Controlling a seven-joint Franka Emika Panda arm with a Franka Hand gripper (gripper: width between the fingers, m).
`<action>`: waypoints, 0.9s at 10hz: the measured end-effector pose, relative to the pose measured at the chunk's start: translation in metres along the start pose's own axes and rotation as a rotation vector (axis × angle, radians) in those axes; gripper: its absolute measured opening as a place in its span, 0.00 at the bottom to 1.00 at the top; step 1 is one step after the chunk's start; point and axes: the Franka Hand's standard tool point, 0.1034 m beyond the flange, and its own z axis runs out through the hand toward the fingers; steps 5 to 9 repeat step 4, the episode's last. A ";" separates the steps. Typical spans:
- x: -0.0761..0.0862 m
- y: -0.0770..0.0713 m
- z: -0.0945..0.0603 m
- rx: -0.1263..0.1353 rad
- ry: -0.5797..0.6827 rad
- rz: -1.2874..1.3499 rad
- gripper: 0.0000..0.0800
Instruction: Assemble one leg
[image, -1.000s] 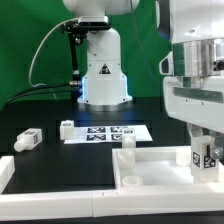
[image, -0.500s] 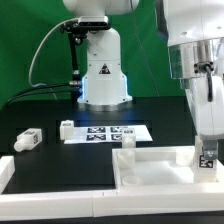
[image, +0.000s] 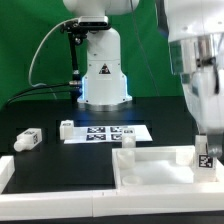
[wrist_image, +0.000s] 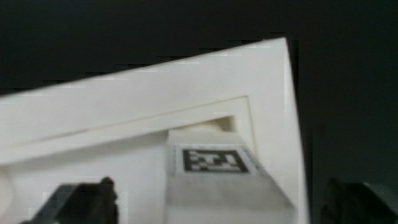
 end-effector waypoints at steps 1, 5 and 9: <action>-0.002 -0.004 -0.020 0.020 -0.016 -0.014 0.80; -0.001 0.000 -0.024 0.021 -0.019 -0.019 0.81; -0.001 0.000 -0.024 0.021 -0.019 -0.019 0.81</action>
Offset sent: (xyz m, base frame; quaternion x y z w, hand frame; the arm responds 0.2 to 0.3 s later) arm 0.0000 0.0000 0.0000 0.0000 0.0000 0.0000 1.0000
